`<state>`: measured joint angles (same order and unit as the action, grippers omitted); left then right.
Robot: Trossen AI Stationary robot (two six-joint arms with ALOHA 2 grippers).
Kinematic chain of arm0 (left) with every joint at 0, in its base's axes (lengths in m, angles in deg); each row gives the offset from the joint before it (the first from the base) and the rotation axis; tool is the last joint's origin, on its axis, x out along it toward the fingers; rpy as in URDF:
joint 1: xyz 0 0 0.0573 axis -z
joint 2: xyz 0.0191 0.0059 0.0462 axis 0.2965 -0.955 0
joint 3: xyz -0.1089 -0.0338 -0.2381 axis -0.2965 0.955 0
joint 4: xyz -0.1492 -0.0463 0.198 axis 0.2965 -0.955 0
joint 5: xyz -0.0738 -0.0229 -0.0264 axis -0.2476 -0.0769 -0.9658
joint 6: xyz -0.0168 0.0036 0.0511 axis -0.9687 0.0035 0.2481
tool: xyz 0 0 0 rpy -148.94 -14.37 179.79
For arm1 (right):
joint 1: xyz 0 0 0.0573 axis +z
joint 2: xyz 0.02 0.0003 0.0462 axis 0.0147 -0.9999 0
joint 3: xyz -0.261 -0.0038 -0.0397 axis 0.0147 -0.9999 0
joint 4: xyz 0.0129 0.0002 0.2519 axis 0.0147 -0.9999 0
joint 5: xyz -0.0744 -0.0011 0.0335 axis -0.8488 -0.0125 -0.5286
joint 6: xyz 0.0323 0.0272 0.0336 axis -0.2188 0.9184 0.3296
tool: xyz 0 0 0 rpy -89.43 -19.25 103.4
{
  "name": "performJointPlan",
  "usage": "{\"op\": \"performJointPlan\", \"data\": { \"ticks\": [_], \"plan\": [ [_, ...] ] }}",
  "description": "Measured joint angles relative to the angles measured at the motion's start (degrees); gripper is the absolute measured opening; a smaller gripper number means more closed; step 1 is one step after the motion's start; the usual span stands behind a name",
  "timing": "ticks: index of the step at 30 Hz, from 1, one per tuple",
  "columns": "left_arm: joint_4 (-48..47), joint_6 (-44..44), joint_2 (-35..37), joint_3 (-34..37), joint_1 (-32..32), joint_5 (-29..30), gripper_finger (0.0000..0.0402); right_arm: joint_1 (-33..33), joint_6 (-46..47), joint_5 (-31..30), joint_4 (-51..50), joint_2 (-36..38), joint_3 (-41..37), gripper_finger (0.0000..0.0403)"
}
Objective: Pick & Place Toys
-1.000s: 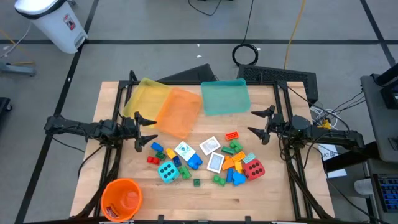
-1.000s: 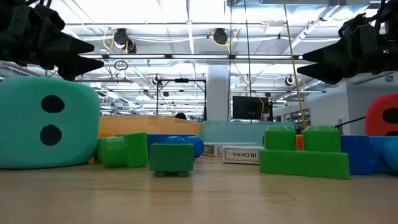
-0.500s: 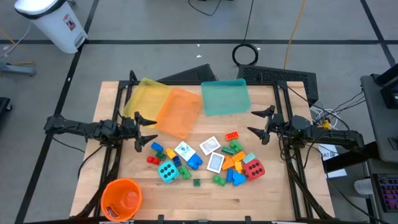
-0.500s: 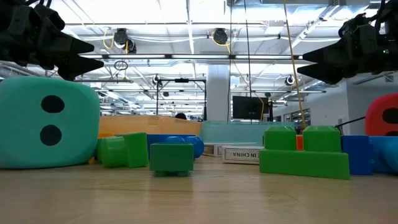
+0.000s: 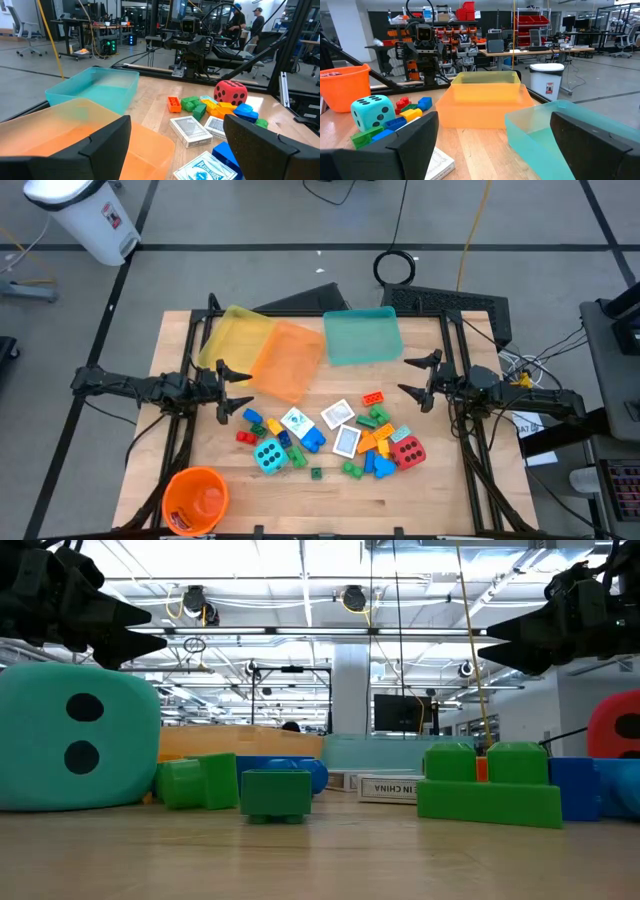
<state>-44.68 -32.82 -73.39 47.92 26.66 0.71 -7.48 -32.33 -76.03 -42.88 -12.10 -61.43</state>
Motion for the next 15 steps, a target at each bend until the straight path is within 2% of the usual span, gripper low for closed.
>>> {"op": "performJointPlan", "data": {
  "ticks": [9, 15],
  "plan": [
    [3.6, 1.2, 0.0, 0.0, 0.0, 1.2, 0.0324, 0.0, 0.0, 0.0, 0.0, 0.0, 0.0, 0.0357],
    [11.6, -1.8, 0.0, 0.0, 0.0, 1.2, 0.0324, 0.0, 0.0, 0.0, 0.0, 0.0, 0.0, 0.0357]
  ]
}}
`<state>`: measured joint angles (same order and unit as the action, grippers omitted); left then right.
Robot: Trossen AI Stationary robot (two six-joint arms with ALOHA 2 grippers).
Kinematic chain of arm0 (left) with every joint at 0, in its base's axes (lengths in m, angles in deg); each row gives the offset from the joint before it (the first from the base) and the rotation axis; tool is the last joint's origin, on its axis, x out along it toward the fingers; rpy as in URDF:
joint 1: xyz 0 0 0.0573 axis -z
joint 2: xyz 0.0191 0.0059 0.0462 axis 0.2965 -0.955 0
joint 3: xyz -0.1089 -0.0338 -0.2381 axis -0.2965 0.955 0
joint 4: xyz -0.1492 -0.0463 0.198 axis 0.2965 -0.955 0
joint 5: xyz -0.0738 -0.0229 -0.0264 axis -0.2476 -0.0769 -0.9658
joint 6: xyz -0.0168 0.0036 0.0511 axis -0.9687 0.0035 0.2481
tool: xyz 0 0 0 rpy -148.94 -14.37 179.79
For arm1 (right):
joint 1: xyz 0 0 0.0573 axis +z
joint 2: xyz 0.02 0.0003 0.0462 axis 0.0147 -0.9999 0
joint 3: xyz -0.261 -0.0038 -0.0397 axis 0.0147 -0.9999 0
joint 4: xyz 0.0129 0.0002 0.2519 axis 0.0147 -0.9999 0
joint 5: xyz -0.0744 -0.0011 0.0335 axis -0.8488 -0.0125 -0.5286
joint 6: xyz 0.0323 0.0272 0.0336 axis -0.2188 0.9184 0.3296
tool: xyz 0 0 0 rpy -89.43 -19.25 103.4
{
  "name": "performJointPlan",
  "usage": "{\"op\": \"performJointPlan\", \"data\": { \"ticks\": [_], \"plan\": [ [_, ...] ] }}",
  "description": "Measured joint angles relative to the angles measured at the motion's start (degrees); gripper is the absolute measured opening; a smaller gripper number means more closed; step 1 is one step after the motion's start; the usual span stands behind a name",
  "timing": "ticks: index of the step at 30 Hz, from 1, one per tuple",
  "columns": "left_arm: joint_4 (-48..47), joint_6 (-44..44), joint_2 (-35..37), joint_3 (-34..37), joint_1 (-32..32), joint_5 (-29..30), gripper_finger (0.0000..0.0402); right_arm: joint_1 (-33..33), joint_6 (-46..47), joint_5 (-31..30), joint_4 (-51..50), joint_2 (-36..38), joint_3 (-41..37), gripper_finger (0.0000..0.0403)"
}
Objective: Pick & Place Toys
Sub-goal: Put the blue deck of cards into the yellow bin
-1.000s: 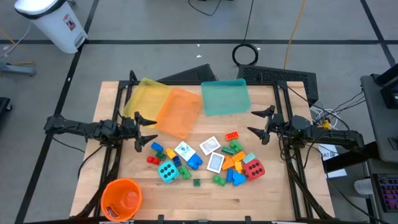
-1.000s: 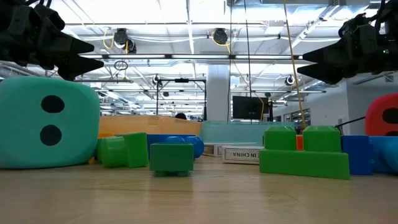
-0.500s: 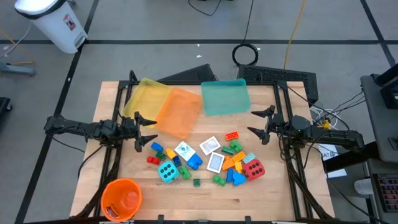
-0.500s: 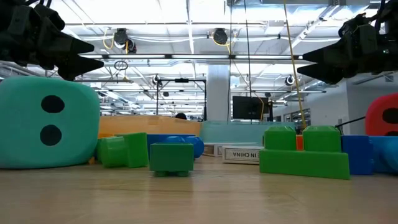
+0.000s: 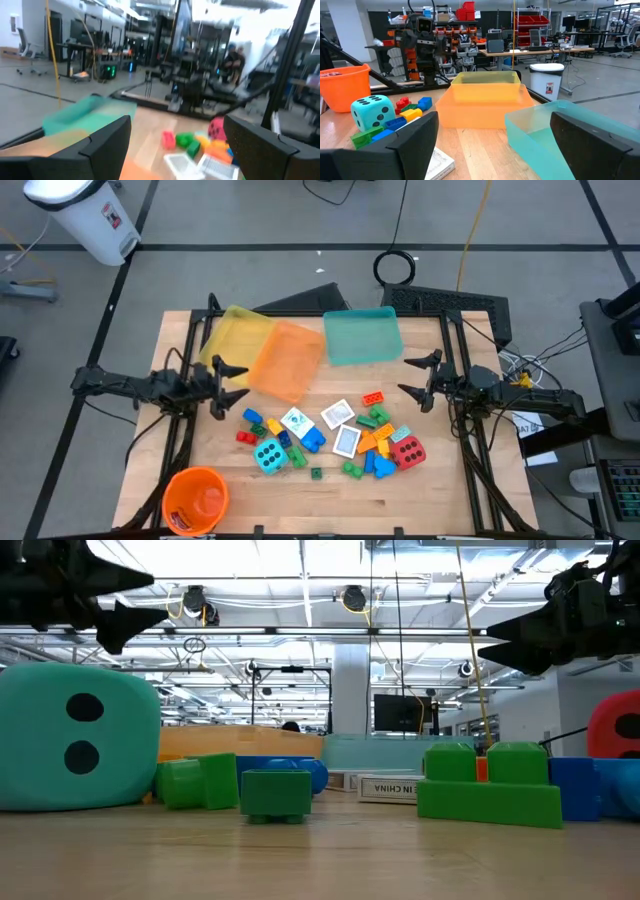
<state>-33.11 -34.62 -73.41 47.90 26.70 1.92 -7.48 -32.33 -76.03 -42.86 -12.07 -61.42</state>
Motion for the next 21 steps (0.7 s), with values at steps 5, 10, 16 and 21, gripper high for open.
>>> {"op": "performJointPlan", "data": {
  "ticks": [5, 10, 16, 21],
  "plan": [
    [4.3, -1.6, 0.0, 0.0, 0.0, 0.0, 0.0324, 0.0, 0.0, 0.0, 0.0, 0.0, 0.0, 0.0357],
    [4.7, -0.7, 0.0, 0.0, 0.0, 2.7, 0.0324, 0.0, 0.0, 0.0, 0.0, 0.0, 0.0, 0.0357],
    [6.8, -10.0, -0.7, -0.1, -0.1, 8.3, 0.0324, 0.0, 0.0, 0.0, 0.0, 0.0, 0.0, 0.0357],
    [4.6, -16.2, -11.5, -5.9, 0.1, 2.3, 0.0324, 0.0, 0.0, 0.0, 0.0, 0.0, 0.0, 0.0357]
  ]
}}
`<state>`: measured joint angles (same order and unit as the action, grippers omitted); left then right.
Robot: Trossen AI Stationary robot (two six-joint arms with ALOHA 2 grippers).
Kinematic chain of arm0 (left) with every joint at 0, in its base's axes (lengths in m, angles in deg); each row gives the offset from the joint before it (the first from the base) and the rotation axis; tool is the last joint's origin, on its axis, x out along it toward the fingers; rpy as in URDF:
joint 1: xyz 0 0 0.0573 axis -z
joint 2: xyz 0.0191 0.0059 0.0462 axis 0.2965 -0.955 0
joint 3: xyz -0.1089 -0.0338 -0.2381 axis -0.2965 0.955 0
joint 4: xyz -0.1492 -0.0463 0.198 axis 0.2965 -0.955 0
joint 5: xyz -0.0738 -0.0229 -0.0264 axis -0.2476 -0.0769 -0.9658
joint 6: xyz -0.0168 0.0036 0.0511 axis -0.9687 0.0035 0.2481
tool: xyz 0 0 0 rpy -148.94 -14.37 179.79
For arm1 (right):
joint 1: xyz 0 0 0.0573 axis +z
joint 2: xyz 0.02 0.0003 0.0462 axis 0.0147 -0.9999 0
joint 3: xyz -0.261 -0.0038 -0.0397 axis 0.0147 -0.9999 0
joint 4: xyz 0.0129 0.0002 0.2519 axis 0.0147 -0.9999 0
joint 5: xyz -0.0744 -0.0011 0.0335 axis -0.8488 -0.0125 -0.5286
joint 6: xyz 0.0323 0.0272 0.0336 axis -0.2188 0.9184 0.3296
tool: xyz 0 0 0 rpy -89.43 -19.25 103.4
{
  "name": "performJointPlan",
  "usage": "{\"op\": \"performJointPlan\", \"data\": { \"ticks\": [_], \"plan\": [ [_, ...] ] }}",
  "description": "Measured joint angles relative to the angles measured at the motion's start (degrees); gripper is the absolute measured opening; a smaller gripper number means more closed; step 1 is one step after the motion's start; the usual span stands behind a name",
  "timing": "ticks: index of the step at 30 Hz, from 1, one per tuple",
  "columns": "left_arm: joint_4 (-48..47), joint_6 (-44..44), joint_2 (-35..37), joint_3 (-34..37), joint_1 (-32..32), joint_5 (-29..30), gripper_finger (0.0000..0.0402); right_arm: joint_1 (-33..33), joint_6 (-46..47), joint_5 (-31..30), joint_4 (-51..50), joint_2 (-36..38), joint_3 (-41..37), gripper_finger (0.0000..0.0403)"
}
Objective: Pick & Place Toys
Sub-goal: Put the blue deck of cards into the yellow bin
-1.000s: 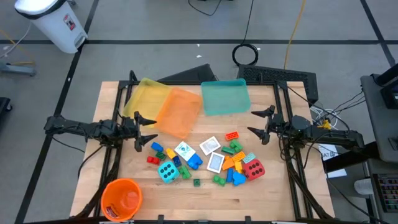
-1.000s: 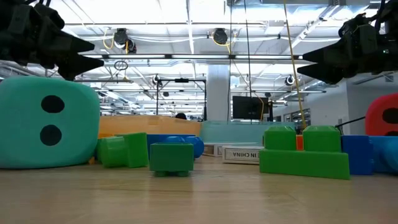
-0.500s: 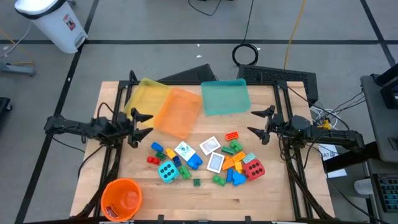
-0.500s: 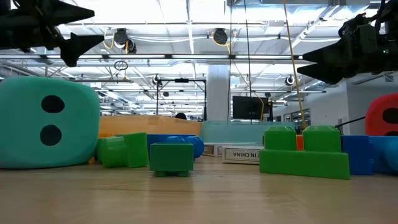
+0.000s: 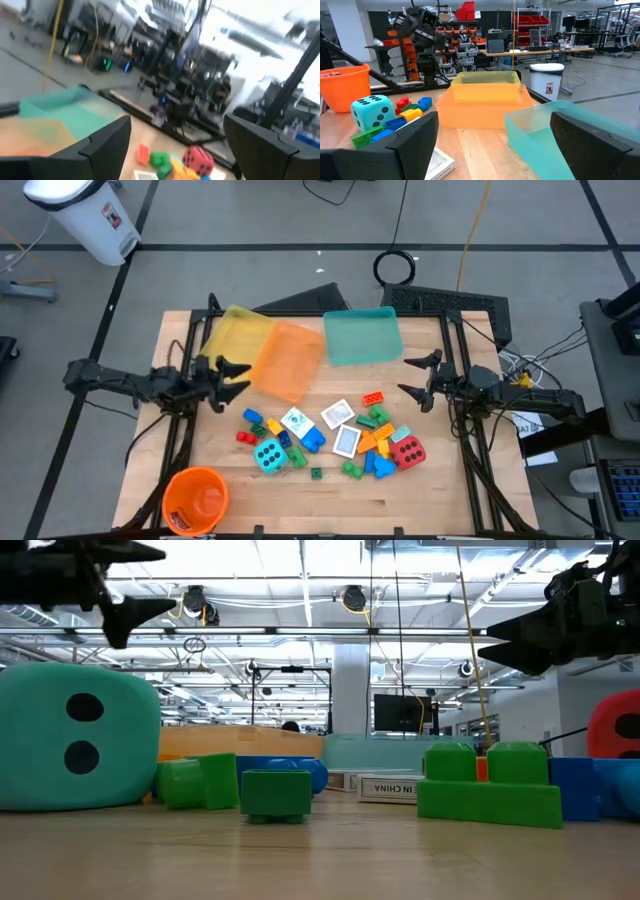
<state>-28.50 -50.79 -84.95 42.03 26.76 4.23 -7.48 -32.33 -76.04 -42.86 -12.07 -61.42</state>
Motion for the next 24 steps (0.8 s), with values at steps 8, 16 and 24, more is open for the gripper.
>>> {"op": "performJointPlan", "data": {
  "ticks": [8, 16, 24],
  "plan": [
    [-28.8, -2.9, -31.4, -28.7, -0.9, -9.1, 0.0344, 0.0, 0.0, 0.0, 0.0, 0.0, 0.0, 0.0357],
    [-44.6, 20.5, -57.5, -48.1, 2.1, -18.1, 0.0371, 0.0, 0.0, 0.0, 0.0, 0.0, 0.0, 0.0357],
    [-47.4, 30.9, -75.4, -54.6, 1.5, -21.6, 0.0358, 0.0, 0.0, 0.0, 0.0, 0.0, 0.0, 0.0357]
  ]
}}
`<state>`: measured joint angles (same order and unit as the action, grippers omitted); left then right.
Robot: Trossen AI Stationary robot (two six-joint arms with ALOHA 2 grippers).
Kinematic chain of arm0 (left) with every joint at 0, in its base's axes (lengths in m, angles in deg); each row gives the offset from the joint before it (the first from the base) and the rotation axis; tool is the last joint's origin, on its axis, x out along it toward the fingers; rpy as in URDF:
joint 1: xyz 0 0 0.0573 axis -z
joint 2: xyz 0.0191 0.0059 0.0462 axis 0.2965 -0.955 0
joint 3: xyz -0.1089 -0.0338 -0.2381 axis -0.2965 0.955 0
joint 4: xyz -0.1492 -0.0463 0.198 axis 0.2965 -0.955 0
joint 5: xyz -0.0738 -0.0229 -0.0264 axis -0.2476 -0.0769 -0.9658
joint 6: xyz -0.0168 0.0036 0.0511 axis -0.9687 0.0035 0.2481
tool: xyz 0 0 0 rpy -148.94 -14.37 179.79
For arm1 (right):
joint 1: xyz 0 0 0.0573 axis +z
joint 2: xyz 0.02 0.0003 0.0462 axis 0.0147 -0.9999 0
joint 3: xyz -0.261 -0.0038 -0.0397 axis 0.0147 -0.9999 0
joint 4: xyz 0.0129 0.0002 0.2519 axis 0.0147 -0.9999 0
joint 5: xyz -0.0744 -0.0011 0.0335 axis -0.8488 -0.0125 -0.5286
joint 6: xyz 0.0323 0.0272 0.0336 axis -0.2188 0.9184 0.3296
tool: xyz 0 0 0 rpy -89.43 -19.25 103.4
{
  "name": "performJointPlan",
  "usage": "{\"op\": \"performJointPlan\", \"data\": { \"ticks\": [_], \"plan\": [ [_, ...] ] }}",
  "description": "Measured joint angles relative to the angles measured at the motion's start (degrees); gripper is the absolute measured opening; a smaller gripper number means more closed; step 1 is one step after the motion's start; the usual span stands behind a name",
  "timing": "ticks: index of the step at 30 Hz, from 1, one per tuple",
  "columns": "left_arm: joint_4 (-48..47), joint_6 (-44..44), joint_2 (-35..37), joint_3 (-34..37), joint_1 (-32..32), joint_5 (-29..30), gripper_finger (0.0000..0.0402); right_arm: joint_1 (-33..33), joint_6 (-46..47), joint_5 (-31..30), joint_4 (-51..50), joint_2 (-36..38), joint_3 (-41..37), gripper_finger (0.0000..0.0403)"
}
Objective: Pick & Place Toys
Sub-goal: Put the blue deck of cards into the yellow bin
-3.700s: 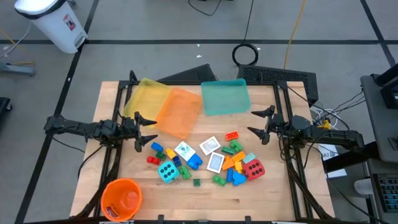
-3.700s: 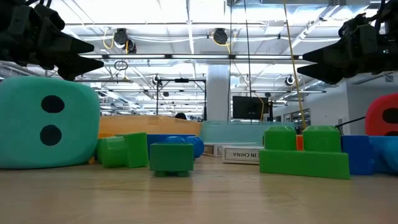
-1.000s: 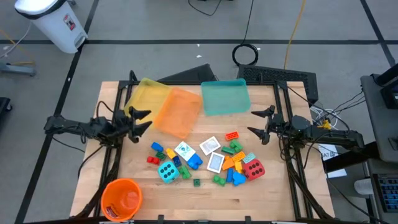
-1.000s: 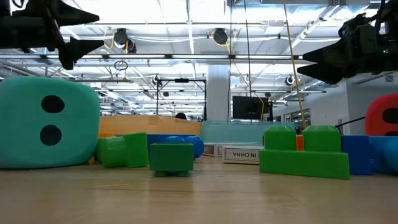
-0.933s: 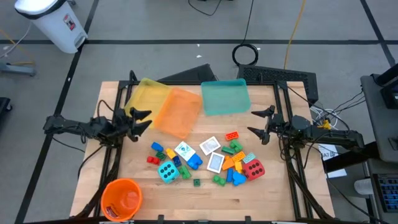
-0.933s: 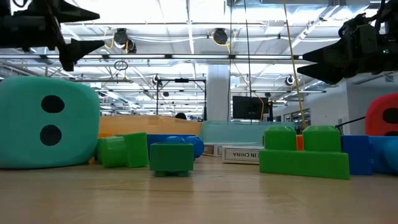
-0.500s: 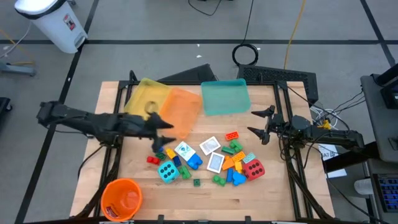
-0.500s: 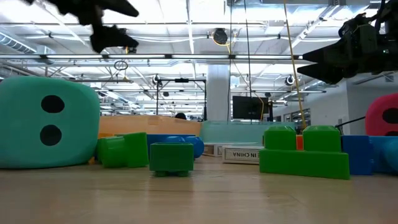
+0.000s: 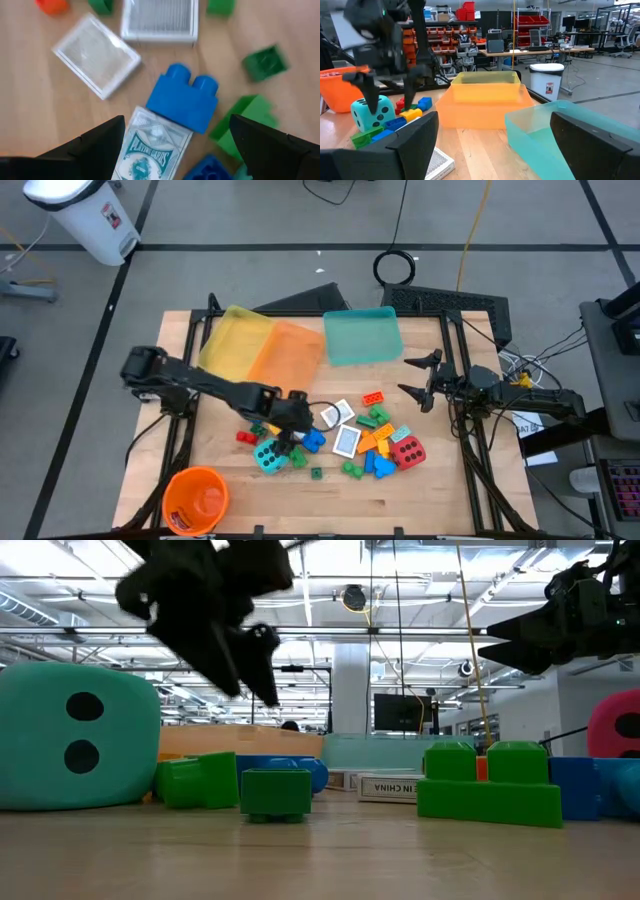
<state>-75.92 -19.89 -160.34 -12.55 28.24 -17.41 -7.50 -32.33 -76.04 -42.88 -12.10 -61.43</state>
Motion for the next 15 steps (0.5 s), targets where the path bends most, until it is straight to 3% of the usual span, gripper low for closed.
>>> {"op": "performJointPlan", "data": {
  "ticks": [5, 15],
  "plan": [
    [-1.6, 5.3, -5.6, -1.5, -0.8, 0.0, 0.0346, 0.0, 0.0, 0.0, 0.0, 0.0, 0.0, 0.0357],
    [-5.4, 20.3, -6.2, -1.8, -2.4, 5.1, 0.0328, 0.0, 0.0, 0.0, 0.0, 0.0, 0.0, 0.0357]
  ]
}}
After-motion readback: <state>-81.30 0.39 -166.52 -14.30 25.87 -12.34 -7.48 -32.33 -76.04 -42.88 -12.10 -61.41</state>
